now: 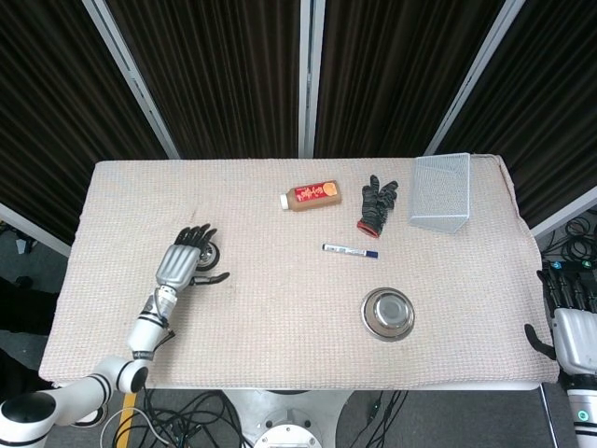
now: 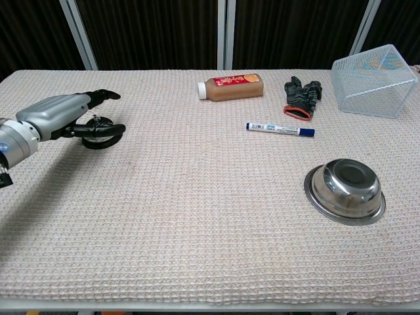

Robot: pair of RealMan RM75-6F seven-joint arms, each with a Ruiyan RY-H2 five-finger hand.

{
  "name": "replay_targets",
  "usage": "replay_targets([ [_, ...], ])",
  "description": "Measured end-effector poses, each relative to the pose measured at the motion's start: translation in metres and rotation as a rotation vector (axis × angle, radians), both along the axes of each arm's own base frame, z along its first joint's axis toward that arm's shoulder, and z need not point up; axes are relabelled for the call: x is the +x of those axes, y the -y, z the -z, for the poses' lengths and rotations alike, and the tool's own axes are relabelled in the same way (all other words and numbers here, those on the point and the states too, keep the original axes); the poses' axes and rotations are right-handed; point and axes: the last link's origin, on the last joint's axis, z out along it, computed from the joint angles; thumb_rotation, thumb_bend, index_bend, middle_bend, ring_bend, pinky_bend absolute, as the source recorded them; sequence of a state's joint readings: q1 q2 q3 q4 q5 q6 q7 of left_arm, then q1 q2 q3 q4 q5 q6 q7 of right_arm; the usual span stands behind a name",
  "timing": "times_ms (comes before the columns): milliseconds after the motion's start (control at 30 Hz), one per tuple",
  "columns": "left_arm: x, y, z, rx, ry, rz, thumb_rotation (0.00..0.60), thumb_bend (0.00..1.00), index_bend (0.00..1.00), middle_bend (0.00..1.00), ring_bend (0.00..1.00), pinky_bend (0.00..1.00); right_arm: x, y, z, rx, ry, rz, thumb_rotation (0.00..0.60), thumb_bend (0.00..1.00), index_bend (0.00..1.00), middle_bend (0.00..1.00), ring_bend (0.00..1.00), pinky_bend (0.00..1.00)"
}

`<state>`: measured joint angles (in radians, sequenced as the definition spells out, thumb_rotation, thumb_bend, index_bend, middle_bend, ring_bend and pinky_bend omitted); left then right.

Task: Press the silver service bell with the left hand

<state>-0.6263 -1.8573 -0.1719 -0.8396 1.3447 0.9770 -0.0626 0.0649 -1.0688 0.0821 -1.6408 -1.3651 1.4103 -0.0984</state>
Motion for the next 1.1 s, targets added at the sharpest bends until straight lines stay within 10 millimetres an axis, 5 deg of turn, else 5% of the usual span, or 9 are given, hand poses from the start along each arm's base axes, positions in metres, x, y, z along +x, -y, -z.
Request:
replay_targets([
  [400, -0.020, 0.010, 0.018, -0.068, -0.121, -0.017, 0.061, 0.00, 0.00, 0.00, 0.00, 0.00, -0.003, 0.000, 0.001, 0.006, 0.007, 0.013, 0.600, 0.23, 0.00, 0.00, 0.00, 0.00],
  [733, -0.008, 0.004, 0.009, 0.013, -0.088, 0.033, 0.047, 0.00, 0.00, 0.00, 0.00, 0.00, -0.004, 0.000, 0.001, 0.008, 0.019, 0.016, 0.600, 0.23, 0.00, 0.00, 0.00, 0.00],
  [1100, -0.019, 0.017, 0.020, -0.054, -0.131, 0.017, 0.048, 0.00, 0.00, 0.00, 0.00, 0.00, -0.003, 0.001, 0.000, 0.001, 0.029, 0.011, 0.600, 0.23, 0.00, 0.00, 0.00, 0.00],
])
